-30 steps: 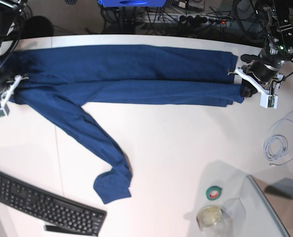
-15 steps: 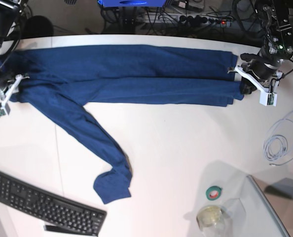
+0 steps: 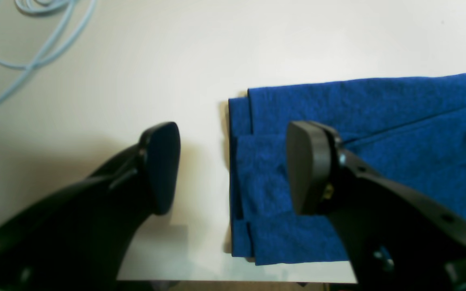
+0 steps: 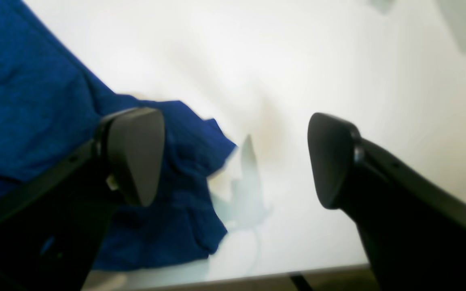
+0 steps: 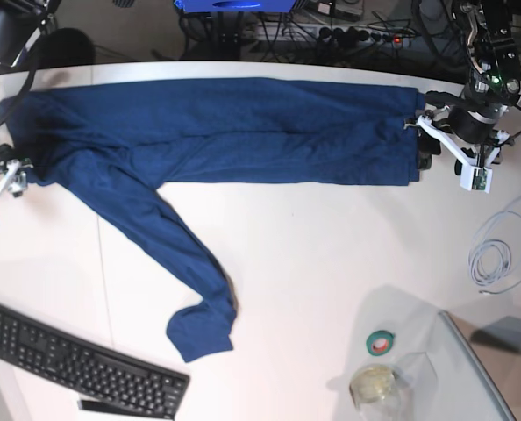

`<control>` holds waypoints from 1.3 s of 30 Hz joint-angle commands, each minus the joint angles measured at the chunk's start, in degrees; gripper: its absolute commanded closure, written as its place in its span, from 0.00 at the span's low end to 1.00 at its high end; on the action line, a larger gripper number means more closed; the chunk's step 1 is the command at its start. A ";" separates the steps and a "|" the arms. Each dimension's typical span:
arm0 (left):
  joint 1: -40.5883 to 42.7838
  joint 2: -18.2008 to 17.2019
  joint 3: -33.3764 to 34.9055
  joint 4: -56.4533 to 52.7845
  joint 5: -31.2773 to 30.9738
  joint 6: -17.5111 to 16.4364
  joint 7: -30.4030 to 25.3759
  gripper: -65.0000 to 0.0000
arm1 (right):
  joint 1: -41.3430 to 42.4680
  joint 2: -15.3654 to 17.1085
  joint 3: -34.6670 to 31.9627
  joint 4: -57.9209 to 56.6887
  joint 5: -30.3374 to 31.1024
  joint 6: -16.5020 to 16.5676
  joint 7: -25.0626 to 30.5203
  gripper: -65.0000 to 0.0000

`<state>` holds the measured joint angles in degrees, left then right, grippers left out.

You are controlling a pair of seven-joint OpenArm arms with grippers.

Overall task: Layout the t-shirt on the table in an organized manner, then fold the t-shirt properly
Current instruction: 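Reach the right gripper to the hanging sleeve and grasp it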

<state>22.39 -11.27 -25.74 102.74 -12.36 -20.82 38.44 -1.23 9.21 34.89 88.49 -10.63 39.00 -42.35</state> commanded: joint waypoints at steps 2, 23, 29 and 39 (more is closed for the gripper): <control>-0.11 -0.64 -0.59 1.83 -0.26 0.38 -0.94 0.39 | 1.45 0.33 0.14 2.90 0.66 -0.98 -0.86 0.20; 1.65 4.28 -27.14 -1.33 -0.78 -0.06 -1.12 1.00 | 30.47 -5.48 -21.22 -45.63 0.66 -1.42 15.05 0.45; 1.48 4.28 -28.29 -4.50 -0.78 -0.06 -1.20 1.00 | 30.64 -6.18 -21.58 -48.97 0.74 -5.99 17.16 0.47; 1.39 4.01 -28.02 -4.58 -0.78 -0.06 -1.29 1.00 | 29.94 -6.18 -21.66 -52.93 0.74 -8.19 19.27 0.54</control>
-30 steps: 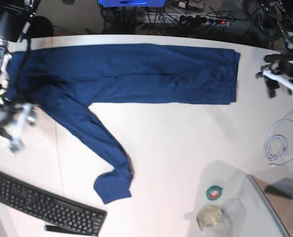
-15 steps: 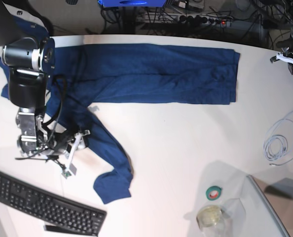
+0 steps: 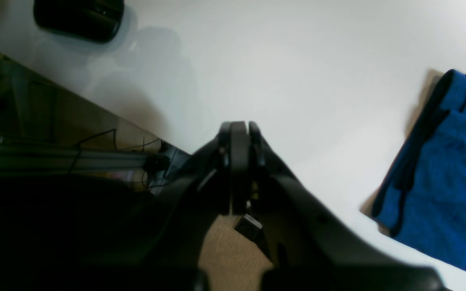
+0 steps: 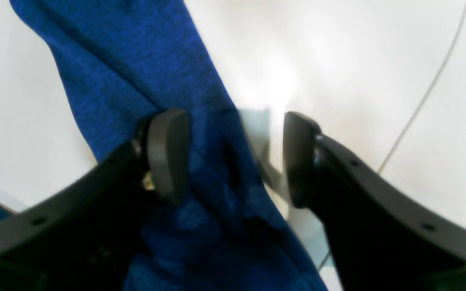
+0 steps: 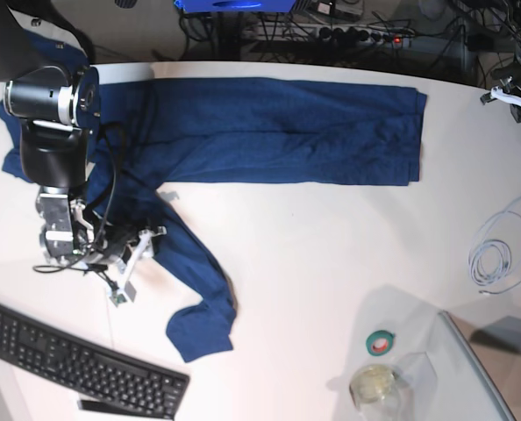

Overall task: Layout the t-shirt on the table in an organized manner, then fold the t-shirt properly
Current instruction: 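Reach the right gripper to the hanging sleeve and grasp it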

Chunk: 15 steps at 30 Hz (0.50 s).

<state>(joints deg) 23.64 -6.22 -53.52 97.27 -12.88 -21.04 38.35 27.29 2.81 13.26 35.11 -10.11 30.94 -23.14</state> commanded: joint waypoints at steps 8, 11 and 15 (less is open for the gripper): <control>0.05 -1.21 -0.24 0.88 -0.26 0.16 -1.21 1.00 | 1.41 0.22 0.41 1.15 0.39 -0.21 -1.79 1.00; 0.05 -1.21 -0.15 0.88 -0.26 0.16 -1.21 1.00 | -0.61 0.14 0.50 5.63 0.39 0.05 -3.19 1.00; 0.05 -1.21 -0.15 0.88 -0.17 0.16 -1.21 1.00 | -6.76 -1.36 0.06 19.79 0.39 0.31 -8.38 1.00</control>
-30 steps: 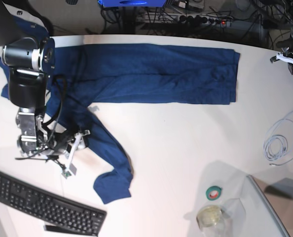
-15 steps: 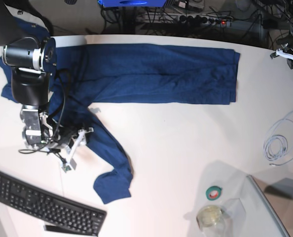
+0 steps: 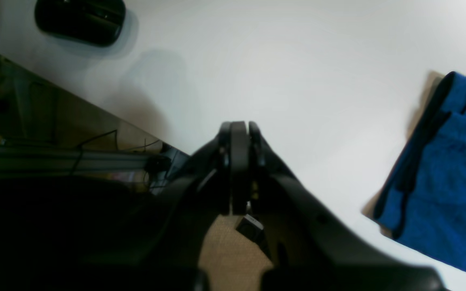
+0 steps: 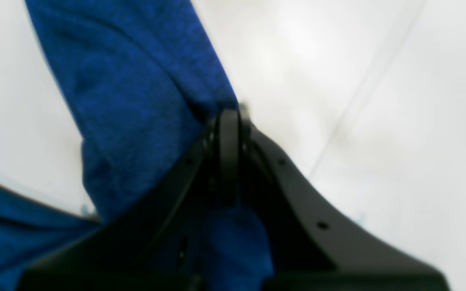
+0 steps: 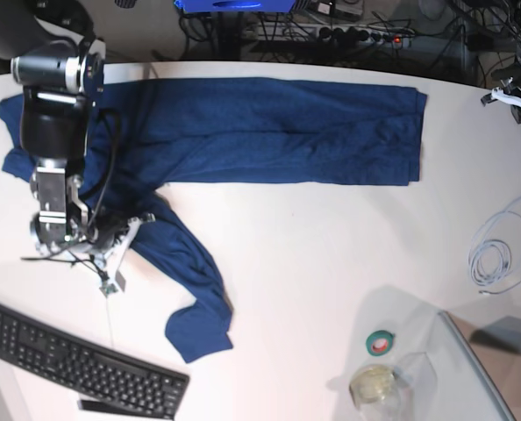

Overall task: Layout the t-shirt on the table in an organized manner, then fold the t-shirt properly
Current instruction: 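Reach the right gripper to the hanging sleeve and grasp it, then lift the sleeve with the right gripper and fold it onto the shirt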

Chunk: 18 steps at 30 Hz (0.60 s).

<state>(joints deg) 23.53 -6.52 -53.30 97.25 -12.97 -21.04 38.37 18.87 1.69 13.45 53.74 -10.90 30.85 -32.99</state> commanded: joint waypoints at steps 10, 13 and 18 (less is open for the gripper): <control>-2.30 -0.99 -0.28 -0.77 0.44 0.16 -1.05 1.00 | -16.81 -6.66 -0.31 35.89 1.09 7.43 -10.22 1.00; -3.09 -0.99 -0.28 -1.38 0.44 0.16 -1.05 1.00 | -21.82 -8.16 -0.40 42.22 1.18 8.75 -11.45 1.00; -3.88 -0.99 -0.28 -3.05 0.44 0.16 -1.05 1.00 | -29.38 -8.33 -7.17 50.13 1.18 9.15 -11.36 1.00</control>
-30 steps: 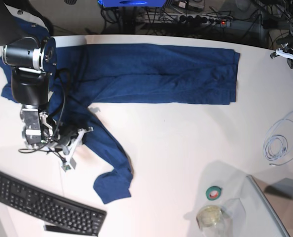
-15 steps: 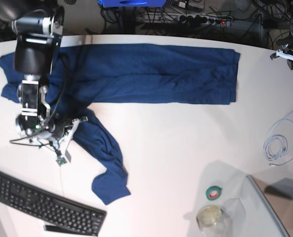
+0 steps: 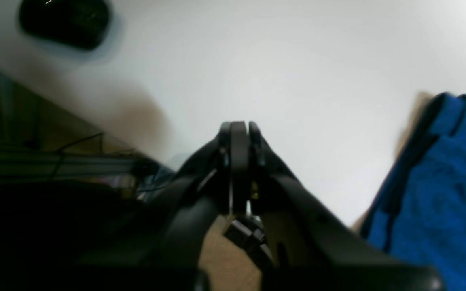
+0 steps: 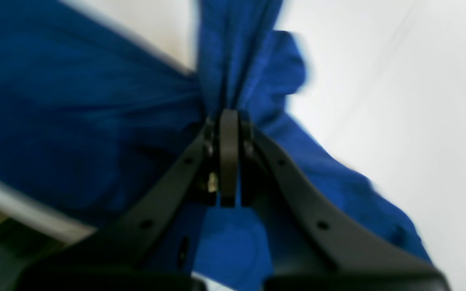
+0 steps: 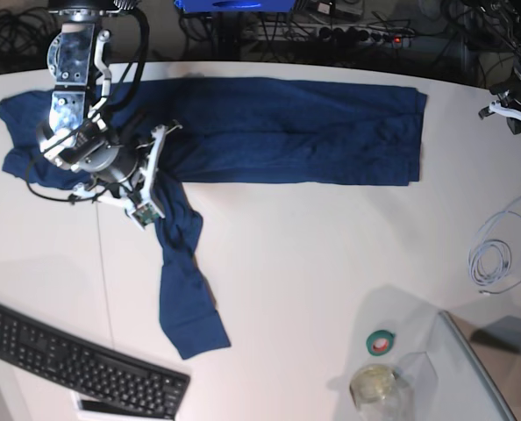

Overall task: Layout the t-shirt on the table in an organized manner, then fold the t-shirt properly
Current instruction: 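Lift the sleeve with the right gripper and fold it onto the shirt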

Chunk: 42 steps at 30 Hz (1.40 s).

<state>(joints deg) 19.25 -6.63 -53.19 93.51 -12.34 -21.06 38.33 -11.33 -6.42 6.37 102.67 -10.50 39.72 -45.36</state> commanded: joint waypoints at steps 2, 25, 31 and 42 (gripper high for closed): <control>0.32 -0.88 -0.39 0.77 -0.19 0.18 -1.01 1.00 | -1.55 -0.22 -3.43 3.92 0.79 0.28 1.10 1.00; 0.32 -0.88 -0.39 0.51 -0.10 0.18 -1.01 1.00 | -6.12 -0.49 -12.04 1.28 0.88 0.28 1.28 0.88; 0.32 -0.88 -0.57 0.42 -0.10 0.18 -1.01 1.00 | -0.84 -0.49 -12.13 5.50 0.70 0.28 1.10 0.48; 1.90 -2.38 -1.01 -0.28 -0.10 0.18 -1.27 1.00 | 26.85 -1.01 -18.20 -32.12 5.01 -19.72 7.43 0.44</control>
<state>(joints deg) 21.08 -8.14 -53.91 92.44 -12.01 -21.02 38.37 14.41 -7.22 -12.08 69.36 -5.21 20.36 -38.37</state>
